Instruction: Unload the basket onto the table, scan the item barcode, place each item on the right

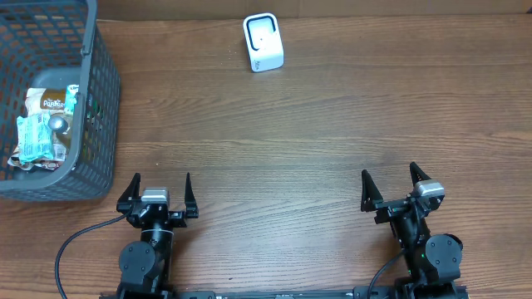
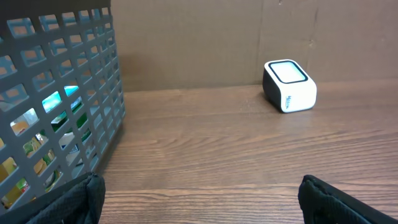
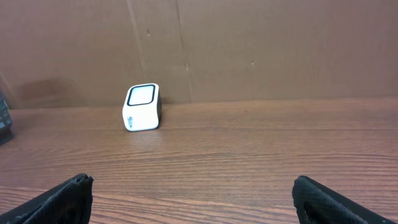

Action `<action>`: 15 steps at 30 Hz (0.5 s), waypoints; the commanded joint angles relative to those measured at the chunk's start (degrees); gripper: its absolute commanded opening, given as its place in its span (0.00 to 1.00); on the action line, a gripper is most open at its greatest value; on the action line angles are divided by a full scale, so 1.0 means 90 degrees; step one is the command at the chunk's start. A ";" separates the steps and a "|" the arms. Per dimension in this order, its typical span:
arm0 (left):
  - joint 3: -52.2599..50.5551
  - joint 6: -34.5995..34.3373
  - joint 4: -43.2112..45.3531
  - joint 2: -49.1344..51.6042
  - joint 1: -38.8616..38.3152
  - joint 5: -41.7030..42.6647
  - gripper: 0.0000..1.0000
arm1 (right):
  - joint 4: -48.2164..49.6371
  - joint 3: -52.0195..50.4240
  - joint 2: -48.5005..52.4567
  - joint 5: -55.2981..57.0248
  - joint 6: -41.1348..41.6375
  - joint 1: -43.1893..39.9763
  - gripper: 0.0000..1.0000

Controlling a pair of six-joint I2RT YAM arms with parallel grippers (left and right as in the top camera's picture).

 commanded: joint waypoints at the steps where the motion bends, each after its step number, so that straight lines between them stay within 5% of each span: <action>1: -0.0019 0.0097 0.0007 -0.0075 0.0070 0.0010 1.00 | 0.0041 -0.0068 -0.0058 0.0034 -0.0053 -0.0017 1.00; 15: -0.0019 0.0097 0.0211 -0.0075 0.0070 -0.0041 0.99 | 0.0041 -0.0068 -0.0058 0.0034 -0.0053 -0.0017 1.00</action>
